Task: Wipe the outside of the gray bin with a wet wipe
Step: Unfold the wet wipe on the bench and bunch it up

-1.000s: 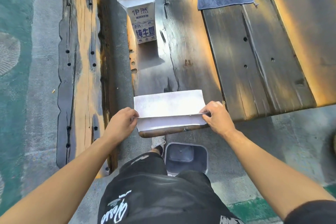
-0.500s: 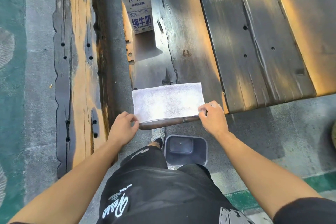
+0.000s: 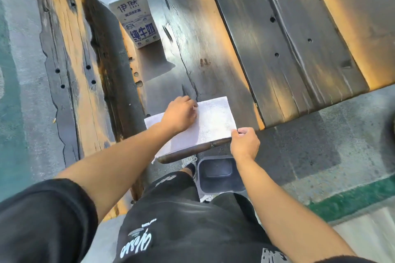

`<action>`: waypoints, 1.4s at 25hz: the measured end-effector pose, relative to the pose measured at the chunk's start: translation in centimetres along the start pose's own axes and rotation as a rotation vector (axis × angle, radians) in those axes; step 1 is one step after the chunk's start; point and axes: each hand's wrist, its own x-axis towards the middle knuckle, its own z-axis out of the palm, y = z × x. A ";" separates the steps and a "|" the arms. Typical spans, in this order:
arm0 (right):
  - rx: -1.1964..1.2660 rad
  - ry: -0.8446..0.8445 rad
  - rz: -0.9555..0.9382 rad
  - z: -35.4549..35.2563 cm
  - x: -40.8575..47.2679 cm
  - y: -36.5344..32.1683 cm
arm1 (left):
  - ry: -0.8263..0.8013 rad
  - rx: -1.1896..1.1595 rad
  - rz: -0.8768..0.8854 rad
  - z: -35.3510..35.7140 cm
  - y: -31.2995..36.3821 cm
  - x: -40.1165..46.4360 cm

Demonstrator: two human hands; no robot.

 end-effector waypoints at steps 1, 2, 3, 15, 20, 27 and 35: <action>0.035 0.016 0.038 0.2 -0.2 0.0 | -0.031 0.055 0.050 -0.1 1.0 1.8; 0.054 0.030 0.073 0.3 -0.3 -0.1 | -0.064 0.100 0.092 -0.1 2.0 3.5; 0.059 0.041 0.098 0.4 -0.5 -0.2 | -0.099 0.124 0.121 -0.2 3.0 5.0; -0.057 -0.001 -0.002 -0.4 -1.2 -1.1 | -0.330 0.009 0.145 -0.4 7.5 9.6; 0.095 -0.024 -0.002 -1.4 -1.5 -1.9 | -0.314 -0.107 0.117 -2.0 7.4 9.5; 0.231 0.021 -0.046 -4.1 -0.4 -3.7 | -0.237 -0.131 0.175 -6.0 9.2 10.3; 0.160 -0.249 -0.429 -2.4 -3.4 -5.2 | -0.169 0.235 0.466 -9.7 4.4 6.2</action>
